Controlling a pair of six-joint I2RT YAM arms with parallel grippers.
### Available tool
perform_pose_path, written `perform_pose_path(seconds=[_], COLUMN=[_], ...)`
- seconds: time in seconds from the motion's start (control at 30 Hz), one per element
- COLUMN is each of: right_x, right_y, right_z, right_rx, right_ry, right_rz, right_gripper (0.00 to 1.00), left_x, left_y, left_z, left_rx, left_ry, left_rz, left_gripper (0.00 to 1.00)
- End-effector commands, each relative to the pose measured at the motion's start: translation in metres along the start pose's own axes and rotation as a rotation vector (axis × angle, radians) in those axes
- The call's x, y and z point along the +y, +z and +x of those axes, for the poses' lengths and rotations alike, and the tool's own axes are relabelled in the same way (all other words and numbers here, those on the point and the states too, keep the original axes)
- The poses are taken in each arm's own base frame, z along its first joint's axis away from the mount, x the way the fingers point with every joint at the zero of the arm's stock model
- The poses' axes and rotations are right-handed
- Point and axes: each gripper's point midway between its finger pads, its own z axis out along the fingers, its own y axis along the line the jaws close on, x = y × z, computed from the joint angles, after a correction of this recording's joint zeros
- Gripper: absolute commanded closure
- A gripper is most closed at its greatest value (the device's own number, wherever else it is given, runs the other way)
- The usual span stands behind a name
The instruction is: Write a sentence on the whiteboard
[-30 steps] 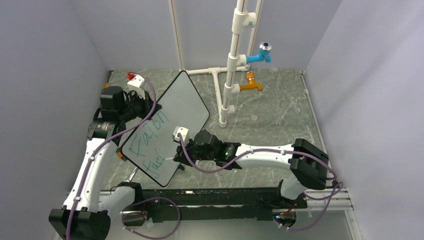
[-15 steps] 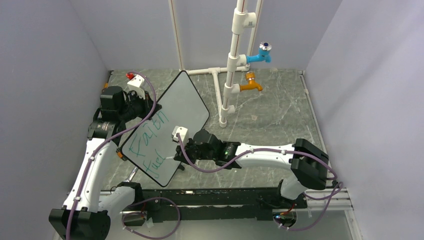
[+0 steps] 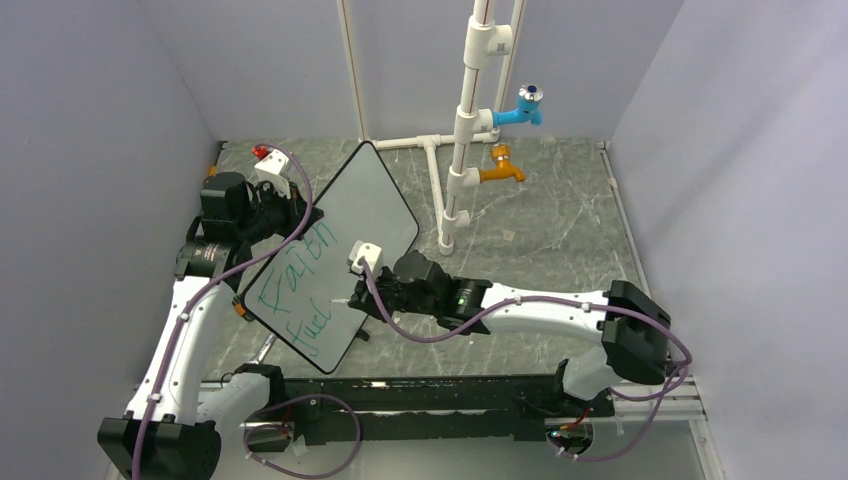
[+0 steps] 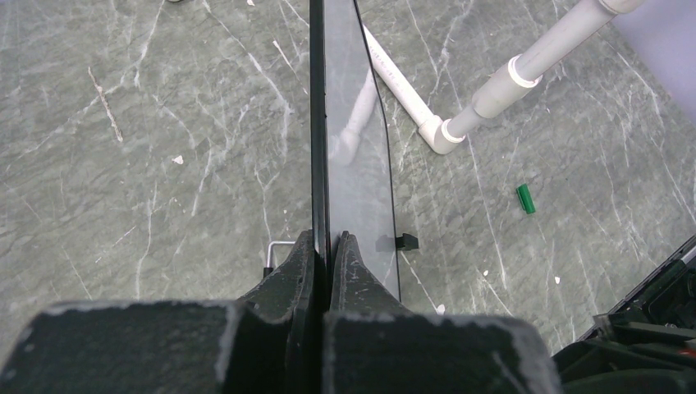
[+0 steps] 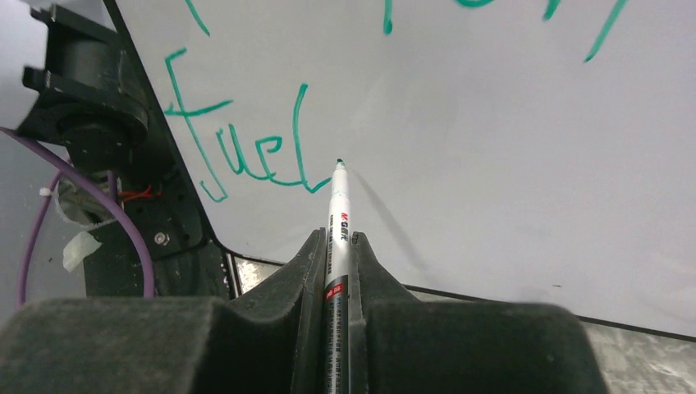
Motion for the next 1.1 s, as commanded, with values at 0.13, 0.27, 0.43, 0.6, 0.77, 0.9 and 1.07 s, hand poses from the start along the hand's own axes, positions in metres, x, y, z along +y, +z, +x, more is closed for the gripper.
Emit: perform_pose_path(seconds=[0.13, 0.27, 0.43, 0.6, 0.77, 0.9, 1.07], right_x=[-0.005, -0.006, -0.010, -0.013, -0.015, -0.016, -0.013], right_y=[-0.014, -0.008, -0.003, 0.000, 0.006, 0.010, 0.012], right_z=[-0.042, -0.044, -0.042, -0.042, -0.040, -0.041, -0.043], right_rx=[-0.131, -0.135, -0.121, -0.119, -0.111, -0.102, -0.106], right_ry=[-0.022, -0.024, -0.019, -0.016, -0.024, -0.025, -0.026], right_rz=[0.028, 0.028, 0.029, 0.033, 0.034, 0.035, 0.018], right_gripper=[1.00, 1.00, 1.00, 1.00, 1.00, 1.00, 1.00], left_x=[0.020, 0.020, 0.021, 0.021, 0.020, 0.020, 0.019], left_y=[0.000, 0.001, -0.001, -0.001, -0.001, -0.002, -0.002], left_z=[0.027, 0.027, 0.026, 0.026, 0.025, 0.025, 0.025], left_rx=[0.086, 0.088, 0.080, 0.080, 0.077, 0.077, 0.075], left_ry=[0.091, 0.090, 0.094, 0.094, 0.094, 0.094, 0.094], left_rz=[-0.079, -0.078, -0.089, -0.084, -0.083, -0.081, -0.081], left_gripper=[1.00, 1.00, 1.00, 1.00, 1.00, 1.00, 1.00])
